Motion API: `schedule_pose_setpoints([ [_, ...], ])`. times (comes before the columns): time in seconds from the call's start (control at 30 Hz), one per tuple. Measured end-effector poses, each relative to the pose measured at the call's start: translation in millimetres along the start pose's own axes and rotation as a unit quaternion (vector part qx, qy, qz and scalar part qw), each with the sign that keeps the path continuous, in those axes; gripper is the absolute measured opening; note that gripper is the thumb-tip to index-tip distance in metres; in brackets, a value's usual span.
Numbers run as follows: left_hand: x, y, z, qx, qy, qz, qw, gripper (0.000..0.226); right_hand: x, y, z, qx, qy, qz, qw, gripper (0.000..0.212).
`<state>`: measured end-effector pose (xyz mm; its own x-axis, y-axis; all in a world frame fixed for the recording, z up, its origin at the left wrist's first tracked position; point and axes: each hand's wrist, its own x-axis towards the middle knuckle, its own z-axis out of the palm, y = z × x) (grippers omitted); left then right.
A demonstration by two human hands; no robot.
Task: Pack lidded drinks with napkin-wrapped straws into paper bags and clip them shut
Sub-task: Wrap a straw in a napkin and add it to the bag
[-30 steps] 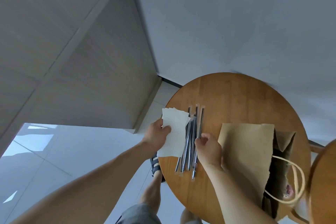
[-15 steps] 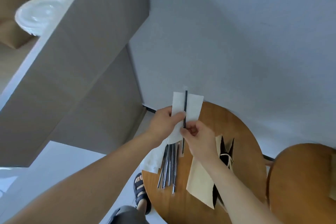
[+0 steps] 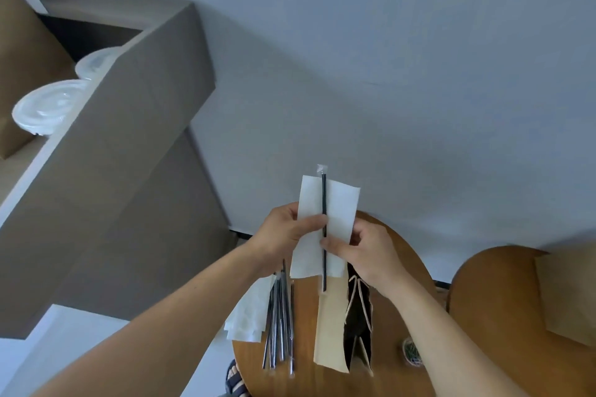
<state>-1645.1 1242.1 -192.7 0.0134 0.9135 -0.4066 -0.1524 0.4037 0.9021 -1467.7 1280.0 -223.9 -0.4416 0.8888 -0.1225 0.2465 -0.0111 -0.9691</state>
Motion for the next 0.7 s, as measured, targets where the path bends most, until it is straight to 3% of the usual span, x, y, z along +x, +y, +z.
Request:
schedule_pose_setpoints([
  [0.27, 11.6, -8.0, 27.2, 0.028, -0.042, 0.005, 0.999, 0.024, -14.4, 6.4, -24.3, -0.015, 0.012, 0.012, 1.000, 0.009],
  [0.33, 18.0, -14.3, 29.1, 0.014, -0.040, 0.014, 0.999, 0.021, -16.2, 8.2, -33.0, -0.033, 0.047, 0.015, 0.998, 0.007],
  [0.4, 25.1, -25.2, 26.8, 0.081, -0.015, 0.024, 0.996, 0.026, -13.1, 10.1, -46.0, -0.050, 0.129, 0.023, 0.990, 0.008],
  [0.47, 28.5, -42.0, 19.9, 0.277, 0.005, 0.003, 0.961, 0.041, -6.2, 15.9, -58.1, -0.048, 0.227, 0.033, 0.972, 0.012],
  [0.53, 27.4, -67.7, 15.5, 0.407, -0.068, -0.063, 0.909, 0.058, 2.4, 27.3, -63.7, -0.031, 0.291, 0.059, 0.954, 0.008],
  [0.63, 20.6, -107.5, 28.4, 0.487, -0.195, -0.141, 0.840, 0.076, 16.0, 48.3, -55.7, -0.034, 0.298, 0.099, 0.949, 0.016],
  [0.7, 17.8, -128.6, 45.5, 0.510, -0.191, -0.164, 0.823, 0.081, 23.7, 58.1, -46.0, -0.061, 0.287, 0.118, 0.949, 0.024],
])
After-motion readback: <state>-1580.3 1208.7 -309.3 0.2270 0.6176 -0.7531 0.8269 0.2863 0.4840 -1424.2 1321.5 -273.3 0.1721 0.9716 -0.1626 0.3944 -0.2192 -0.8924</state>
